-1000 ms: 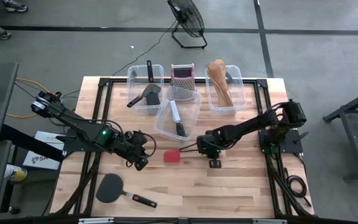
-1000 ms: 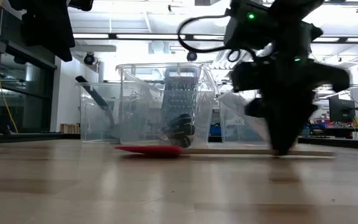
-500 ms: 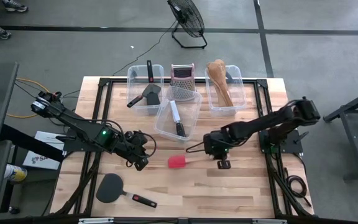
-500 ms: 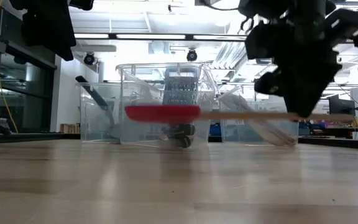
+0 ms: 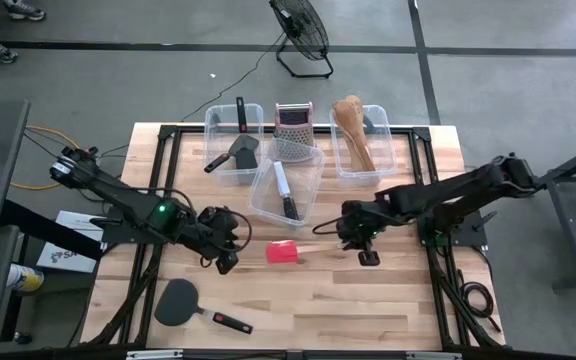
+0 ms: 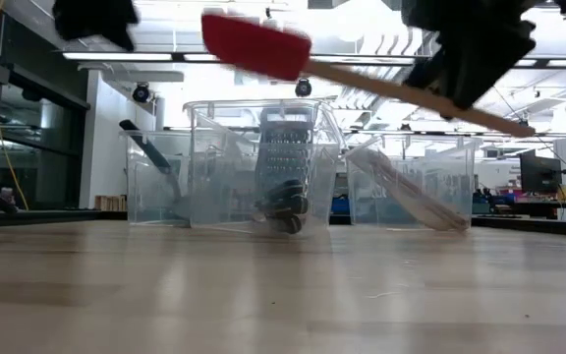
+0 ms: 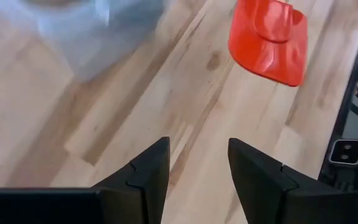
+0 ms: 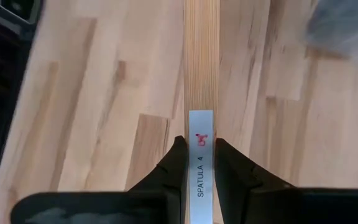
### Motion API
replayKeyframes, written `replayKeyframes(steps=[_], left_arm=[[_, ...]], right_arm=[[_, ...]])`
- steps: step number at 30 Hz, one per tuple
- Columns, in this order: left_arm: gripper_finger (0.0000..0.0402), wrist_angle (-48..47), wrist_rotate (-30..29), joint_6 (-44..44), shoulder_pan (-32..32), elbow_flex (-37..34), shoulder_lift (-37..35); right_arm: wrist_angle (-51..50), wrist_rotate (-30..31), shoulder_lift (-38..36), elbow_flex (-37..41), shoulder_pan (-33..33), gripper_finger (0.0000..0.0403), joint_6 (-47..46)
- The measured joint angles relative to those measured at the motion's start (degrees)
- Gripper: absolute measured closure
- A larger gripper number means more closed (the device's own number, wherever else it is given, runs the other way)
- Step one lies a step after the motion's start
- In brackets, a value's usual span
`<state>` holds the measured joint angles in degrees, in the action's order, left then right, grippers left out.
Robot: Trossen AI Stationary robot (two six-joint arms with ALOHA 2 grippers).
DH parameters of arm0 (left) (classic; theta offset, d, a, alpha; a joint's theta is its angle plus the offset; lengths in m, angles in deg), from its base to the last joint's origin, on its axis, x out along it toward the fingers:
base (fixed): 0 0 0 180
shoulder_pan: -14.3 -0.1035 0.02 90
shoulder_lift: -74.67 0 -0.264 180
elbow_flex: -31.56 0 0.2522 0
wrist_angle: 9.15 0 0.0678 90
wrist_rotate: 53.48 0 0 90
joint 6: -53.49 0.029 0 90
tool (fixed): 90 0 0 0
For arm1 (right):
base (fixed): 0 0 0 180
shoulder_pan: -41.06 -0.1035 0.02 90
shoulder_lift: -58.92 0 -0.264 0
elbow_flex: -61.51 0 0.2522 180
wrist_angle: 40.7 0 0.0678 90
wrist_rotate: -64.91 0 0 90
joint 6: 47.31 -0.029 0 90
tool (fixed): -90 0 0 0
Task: Pick & Place Kitchen Items
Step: Put the red spatula into the left transparent bin
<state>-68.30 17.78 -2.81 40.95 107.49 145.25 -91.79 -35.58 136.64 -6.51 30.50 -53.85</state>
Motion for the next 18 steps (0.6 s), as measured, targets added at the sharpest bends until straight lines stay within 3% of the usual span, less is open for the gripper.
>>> replayKeyframes(steps=[9,18], left_arm=[[0.024,-6.42,-10.04,10.68,-0.02,11.54,-0.04],[0.024,-6.65,-15.68,14.28,-0.02,15.43,-0.04]], right_arm=[[1.8,2.54,-6.88,-0.04,0.02,0.0358,1.75],[8.79,7.47,-12.09,-0.11,0.57,0.0358,1.88]])
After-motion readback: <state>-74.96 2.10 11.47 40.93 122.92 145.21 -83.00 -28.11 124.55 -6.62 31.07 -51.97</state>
